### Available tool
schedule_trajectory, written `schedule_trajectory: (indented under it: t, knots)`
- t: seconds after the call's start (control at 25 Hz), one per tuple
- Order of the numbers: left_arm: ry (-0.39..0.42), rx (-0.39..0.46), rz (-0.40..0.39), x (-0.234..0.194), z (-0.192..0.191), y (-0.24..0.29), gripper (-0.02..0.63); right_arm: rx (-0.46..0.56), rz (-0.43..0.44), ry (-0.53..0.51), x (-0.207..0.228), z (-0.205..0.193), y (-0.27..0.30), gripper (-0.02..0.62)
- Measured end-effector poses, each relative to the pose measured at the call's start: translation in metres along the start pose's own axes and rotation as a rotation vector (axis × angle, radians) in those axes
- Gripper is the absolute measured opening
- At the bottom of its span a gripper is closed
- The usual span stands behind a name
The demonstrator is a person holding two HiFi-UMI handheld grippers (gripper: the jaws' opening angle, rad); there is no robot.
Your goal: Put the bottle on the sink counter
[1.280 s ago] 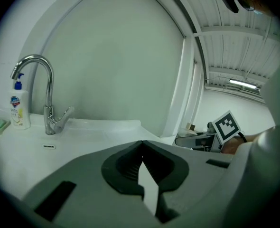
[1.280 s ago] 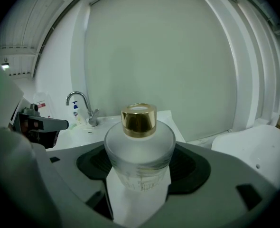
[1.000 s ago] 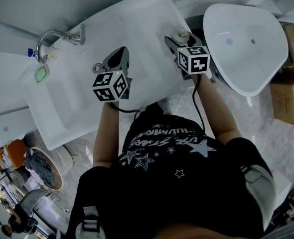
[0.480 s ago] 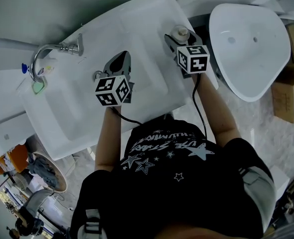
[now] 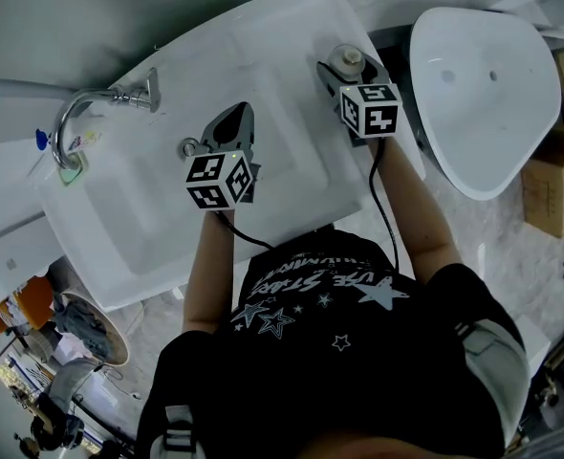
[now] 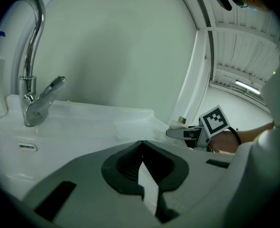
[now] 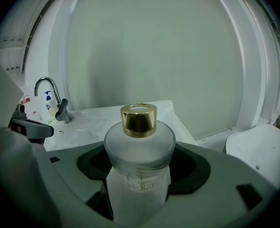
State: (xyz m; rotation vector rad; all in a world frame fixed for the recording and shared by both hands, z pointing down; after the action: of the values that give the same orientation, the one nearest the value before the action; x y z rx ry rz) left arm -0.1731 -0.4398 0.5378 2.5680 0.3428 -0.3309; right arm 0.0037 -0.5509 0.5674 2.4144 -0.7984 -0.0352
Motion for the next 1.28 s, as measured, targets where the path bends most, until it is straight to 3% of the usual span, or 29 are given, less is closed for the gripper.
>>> schedule_trajectory:
  t: [0.48, 1.04, 1.28]
  knots:
    - [-0.003, -0.004, 0.009, -0.008, -0.002, 0.005, 0.008, -0.017, -0.012, 0.008, 0.006, -0.006, 0.013, 0.32]
    - [-0.02, -0.017, 0.009, -0.006, -0.006, 0.005, 0.008, -0.039, -0.044, -0.078, 0.003, -0.006, 0.019, 0.319]
    - [-0.022, -0.014, 0.01, -0.005, -0.006, 0.001, 0.008, -0.046, -0.05, -0.068, 0.002, -0.007, 0.02, 0.319]
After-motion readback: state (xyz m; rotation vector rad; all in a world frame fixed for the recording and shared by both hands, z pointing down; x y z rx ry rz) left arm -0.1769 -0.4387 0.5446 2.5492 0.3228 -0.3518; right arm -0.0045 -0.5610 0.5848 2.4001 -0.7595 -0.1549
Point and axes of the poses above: the fingertips, and each gripper's own axes: y forward along the fingers, x to its right, z out of its top, the point moved 1 cm from there along -y, backward along the fingers, and after that the axes turned 5 degrees about z, right-handed, at the moved point
